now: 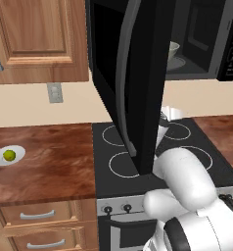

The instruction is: Remove the pear from the bowl and place it on the small plate. Then place the bowl with only the shrimp in the microwave, close the door, and press the start button to microwave the shrimp.

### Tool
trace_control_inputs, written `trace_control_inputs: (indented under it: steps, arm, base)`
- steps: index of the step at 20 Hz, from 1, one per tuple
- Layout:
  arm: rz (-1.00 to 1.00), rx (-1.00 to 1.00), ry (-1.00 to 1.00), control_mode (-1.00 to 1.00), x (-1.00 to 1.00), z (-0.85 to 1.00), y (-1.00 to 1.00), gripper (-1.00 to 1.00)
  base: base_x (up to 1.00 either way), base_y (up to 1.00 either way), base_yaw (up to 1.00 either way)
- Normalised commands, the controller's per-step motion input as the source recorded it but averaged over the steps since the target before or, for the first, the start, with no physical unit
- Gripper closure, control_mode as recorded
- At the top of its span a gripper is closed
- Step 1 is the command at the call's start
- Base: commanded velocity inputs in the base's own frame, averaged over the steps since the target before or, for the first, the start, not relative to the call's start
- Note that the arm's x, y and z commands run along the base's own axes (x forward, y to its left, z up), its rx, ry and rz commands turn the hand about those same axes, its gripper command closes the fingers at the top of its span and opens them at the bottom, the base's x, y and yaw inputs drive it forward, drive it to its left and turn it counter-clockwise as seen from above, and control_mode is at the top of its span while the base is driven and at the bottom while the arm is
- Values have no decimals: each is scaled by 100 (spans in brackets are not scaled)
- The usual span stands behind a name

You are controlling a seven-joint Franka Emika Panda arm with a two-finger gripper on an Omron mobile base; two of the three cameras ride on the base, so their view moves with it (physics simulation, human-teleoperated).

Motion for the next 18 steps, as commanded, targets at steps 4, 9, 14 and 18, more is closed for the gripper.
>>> trace_control_inputs:
  steps: [4,9,14,18]
  arm:
    - [-18,-23,-15,-100,-2,-44,-2,-100]
    - [-15,-18,-19,-100,-30,-16,-15,-100]
    - [-5,-14,-13,-100,-65,0,33,-100]
    - [-3,-13,-1,-100,-54,4,53,-100]
  base:
    - [0,0,0]
    - [0,0,0]
    - [0,0,0]
    - [0,0,0]
